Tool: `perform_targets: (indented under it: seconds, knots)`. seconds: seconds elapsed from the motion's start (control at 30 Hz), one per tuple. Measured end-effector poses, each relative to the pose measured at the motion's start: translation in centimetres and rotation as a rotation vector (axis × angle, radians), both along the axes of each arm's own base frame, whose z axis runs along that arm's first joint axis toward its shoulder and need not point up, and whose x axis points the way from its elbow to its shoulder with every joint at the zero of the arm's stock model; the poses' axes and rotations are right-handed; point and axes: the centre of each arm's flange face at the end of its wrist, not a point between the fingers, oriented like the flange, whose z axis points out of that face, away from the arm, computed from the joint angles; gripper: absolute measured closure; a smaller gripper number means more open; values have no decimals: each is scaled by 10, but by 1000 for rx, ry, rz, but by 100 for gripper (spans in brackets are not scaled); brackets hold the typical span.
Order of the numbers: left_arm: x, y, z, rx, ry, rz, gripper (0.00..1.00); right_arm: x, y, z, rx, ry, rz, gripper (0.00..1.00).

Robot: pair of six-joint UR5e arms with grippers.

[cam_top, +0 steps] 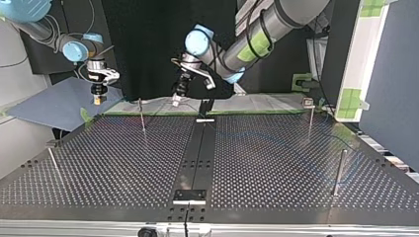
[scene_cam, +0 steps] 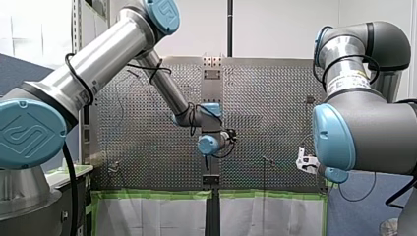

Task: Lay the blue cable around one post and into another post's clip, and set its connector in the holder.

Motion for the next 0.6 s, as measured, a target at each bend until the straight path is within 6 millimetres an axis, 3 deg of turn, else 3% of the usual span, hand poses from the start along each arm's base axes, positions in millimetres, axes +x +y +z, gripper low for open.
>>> perform_targets:
  seconds: [0.6]
  knots:
    - [38, 88, 56, 6, -163, 138, 0, 0, 0, -1, 2, -2, 0, 100]
